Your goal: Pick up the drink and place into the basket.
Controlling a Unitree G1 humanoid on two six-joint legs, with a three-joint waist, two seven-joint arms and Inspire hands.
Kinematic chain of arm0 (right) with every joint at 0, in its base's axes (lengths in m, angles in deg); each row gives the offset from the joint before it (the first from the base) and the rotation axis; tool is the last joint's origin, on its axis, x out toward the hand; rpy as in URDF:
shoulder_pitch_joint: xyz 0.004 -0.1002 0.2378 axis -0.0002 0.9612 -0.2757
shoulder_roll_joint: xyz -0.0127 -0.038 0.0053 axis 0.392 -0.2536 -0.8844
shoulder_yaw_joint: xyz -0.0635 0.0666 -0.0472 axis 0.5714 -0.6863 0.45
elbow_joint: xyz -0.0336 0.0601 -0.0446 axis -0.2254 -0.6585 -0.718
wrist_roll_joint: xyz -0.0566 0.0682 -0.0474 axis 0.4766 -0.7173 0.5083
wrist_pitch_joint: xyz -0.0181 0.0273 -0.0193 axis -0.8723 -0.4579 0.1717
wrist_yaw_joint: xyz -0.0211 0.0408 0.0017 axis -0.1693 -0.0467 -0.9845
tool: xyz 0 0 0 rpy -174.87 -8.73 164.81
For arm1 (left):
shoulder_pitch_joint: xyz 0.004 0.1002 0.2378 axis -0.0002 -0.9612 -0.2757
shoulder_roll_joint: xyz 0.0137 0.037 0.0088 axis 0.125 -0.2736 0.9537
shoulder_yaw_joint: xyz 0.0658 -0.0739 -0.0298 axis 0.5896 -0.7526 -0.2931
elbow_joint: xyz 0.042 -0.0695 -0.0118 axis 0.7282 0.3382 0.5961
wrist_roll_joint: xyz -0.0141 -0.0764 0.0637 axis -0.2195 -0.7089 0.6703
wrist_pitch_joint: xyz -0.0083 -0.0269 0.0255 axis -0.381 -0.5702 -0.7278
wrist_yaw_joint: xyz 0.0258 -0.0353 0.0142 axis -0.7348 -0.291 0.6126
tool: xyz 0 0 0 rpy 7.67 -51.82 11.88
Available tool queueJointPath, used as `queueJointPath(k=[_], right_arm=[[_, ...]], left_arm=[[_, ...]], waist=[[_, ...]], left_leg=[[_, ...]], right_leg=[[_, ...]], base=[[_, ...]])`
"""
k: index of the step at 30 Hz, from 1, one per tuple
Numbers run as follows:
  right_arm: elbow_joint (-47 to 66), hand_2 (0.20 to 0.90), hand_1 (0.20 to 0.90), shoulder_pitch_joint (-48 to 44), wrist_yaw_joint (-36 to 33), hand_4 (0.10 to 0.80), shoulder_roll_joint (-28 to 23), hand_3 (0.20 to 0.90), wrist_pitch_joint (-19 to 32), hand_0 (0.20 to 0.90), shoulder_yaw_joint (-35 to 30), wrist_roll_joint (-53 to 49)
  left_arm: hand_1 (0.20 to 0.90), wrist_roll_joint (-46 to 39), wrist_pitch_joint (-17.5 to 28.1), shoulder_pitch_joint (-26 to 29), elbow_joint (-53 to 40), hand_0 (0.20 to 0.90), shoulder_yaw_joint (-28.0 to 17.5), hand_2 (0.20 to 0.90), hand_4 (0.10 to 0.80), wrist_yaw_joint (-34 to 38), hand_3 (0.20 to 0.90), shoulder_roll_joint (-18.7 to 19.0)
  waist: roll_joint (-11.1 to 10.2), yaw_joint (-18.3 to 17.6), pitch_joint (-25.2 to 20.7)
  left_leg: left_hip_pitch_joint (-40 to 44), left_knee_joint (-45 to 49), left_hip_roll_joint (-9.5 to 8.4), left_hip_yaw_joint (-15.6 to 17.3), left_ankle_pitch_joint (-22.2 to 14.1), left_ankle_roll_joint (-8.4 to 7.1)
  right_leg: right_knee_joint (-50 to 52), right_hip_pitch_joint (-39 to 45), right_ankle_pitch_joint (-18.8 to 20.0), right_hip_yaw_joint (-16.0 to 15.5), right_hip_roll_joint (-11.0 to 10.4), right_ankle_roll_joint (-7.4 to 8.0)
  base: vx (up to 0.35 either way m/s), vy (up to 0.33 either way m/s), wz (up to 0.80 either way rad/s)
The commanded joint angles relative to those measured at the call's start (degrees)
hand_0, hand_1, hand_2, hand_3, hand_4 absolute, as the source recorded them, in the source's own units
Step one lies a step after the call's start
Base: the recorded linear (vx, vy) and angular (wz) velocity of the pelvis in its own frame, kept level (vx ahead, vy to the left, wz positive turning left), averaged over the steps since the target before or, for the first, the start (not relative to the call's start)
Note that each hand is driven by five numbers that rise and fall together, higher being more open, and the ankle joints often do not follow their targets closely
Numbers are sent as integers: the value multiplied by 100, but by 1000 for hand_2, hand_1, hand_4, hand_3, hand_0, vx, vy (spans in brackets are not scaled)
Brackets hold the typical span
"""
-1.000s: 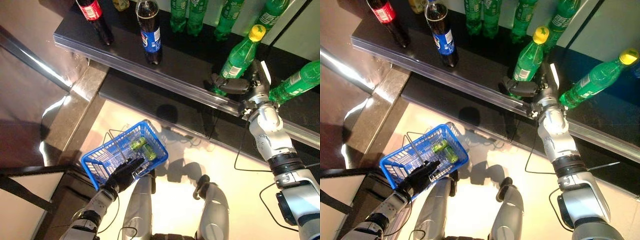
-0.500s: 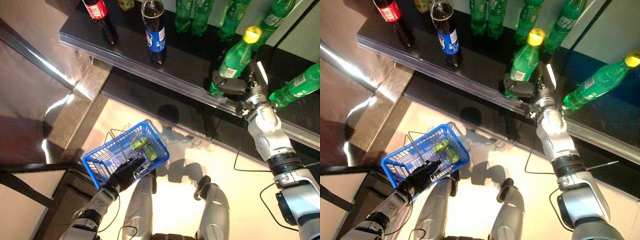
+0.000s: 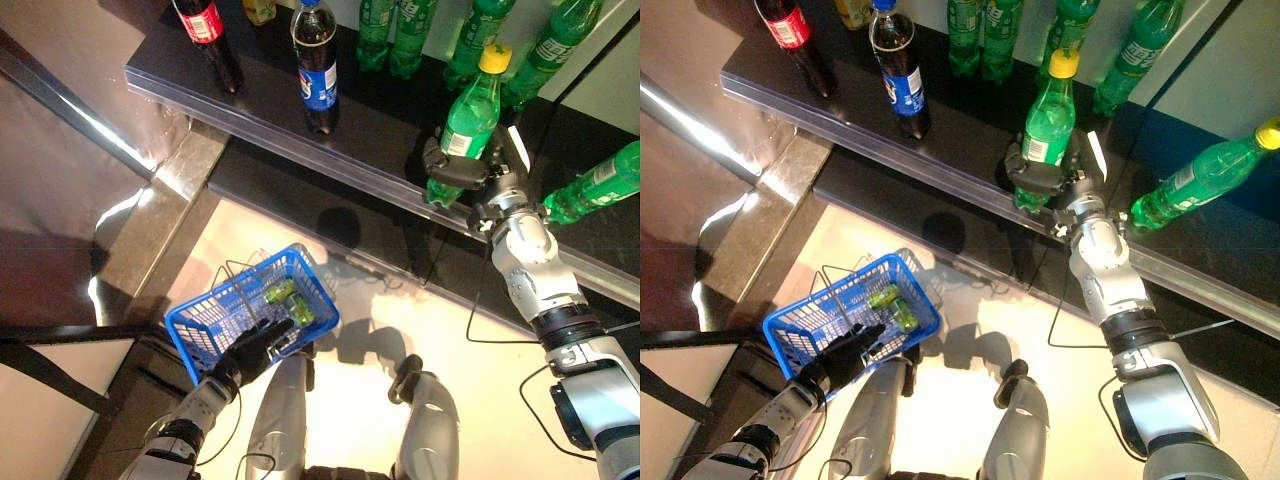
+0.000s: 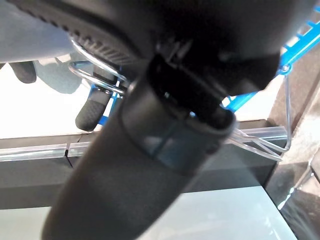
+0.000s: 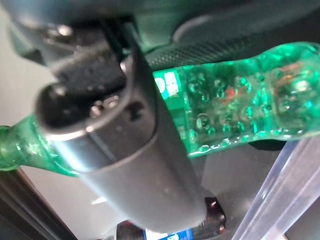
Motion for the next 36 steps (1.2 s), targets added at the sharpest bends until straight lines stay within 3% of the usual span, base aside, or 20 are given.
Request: queueJointPath(k=[1, 9, 19, 36], right_arm=[[1379, 300, 300, -401, 134, 100, -103, 200, 767, 300, -482, 194], [2465, 300, 300, 609, 511, 100, 109, 200, 612, 300, -695, 272], [3088, 300, 300, 1447, 656, 100, 313, 200, 449, 300, -684, 356], [3259, 300, 300, 1892, 822, 100, 645, 200, 459, 300, -617, 485]], left_arm=[[300, 155, 19, -731, -491, 300, 295, 300, 100, -515, 200, -60], [300, 440, 44, -1122, -695, 300, -48, 300, 100, -429, 200, -175], [300, 360, 41, -1295, -990, 300, -284, 300, 100, -539, 200, -272], [300, -8, 108, -1435, -2022, 300, -432, 300, 100, -1192, 200, -377]], waist=[[-24, 88, -770], [-150, 48, -1491], [-208, 81, -2310], [-203, 348, -2663]], left_leg=[[940, -1104, 100, 35, 372, 112], [1927, -2437, 126, 364, 777, -31], [2486, -2938, 177, 541, 840, -128], [2650, -3019, 244, 354, 838, -150]], right_leg=[[-794, 59, 982, 148, 38, 201], [-2217, 1378, 1206, -76, 441, 260], [-2942, 2237, 1187, -276, 639, 164], [-3180, 2688, 1078, -480, 838, 55]], base=[[47, -22, -1], [93, -31, 8], [74, -11, 19], [4, -16, 12]])
